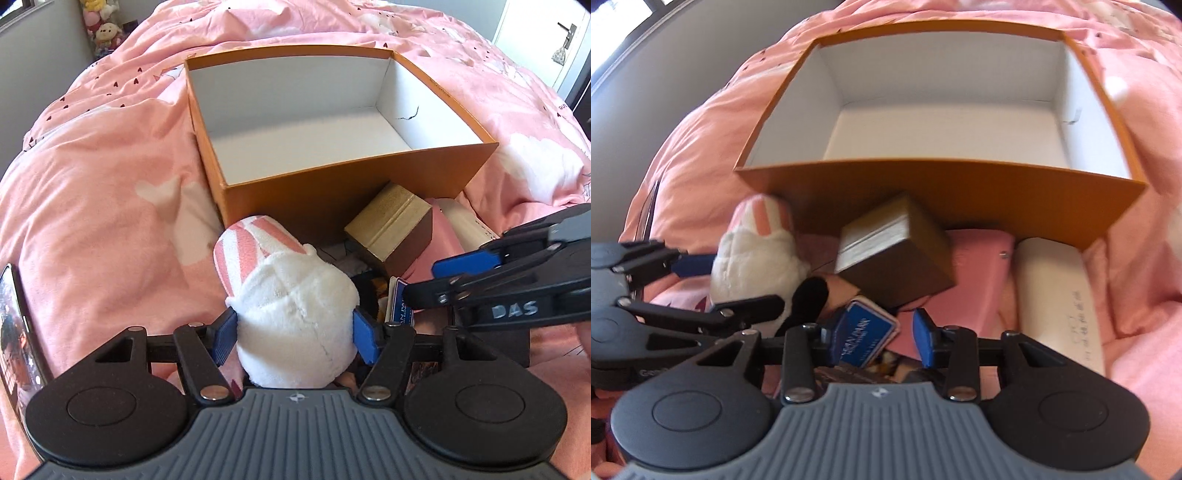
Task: Organize objects
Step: 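Grasp the white plush toy with the left gripper while the right gripper approaches the duck plush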
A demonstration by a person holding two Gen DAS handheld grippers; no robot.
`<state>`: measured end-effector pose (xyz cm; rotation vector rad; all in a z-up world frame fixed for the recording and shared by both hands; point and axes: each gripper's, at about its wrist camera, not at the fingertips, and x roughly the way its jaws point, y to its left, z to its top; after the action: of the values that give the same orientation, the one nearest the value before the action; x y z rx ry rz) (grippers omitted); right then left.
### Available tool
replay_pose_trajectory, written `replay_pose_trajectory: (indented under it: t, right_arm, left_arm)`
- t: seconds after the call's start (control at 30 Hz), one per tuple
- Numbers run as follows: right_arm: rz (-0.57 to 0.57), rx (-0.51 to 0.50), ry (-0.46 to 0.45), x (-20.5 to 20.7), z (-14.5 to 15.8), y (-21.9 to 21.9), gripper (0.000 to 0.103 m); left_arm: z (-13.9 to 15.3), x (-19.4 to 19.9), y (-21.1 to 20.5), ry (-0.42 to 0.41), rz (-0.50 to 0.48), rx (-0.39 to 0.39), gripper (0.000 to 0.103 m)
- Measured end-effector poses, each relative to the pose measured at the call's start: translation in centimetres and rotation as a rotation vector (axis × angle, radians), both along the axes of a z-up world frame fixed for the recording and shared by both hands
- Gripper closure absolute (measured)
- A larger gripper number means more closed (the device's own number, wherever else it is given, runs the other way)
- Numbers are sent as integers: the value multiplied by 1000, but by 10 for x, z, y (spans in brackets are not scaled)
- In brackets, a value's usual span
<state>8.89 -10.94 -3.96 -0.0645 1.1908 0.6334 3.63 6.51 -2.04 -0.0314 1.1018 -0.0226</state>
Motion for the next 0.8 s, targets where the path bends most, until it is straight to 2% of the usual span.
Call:
replay_pose_trajectory:
  t: [0.1,0.33,0.47,0.5,0.8]
  right_arm:
    - [4,-33,32,4,-11,13,62]
    - [-22,-32,119,13,-25,33,61]
    - [-52,-60,158,12,-36,41,42]
    - [-68,-55,172,12,-39,40,41]
    - [-130,-93,231,14,-50,43,38]
  left_arm:
    - [0,-1,2,0,11,-10,30]
    - [-3,-4,16,-5,25,-72,29]
    - [-4,-5,19,-7,30,-88,29]
    - [-4,-5,19,-8,29,-87,29]
    - [-10,-3,16,-8,27,-73,29]
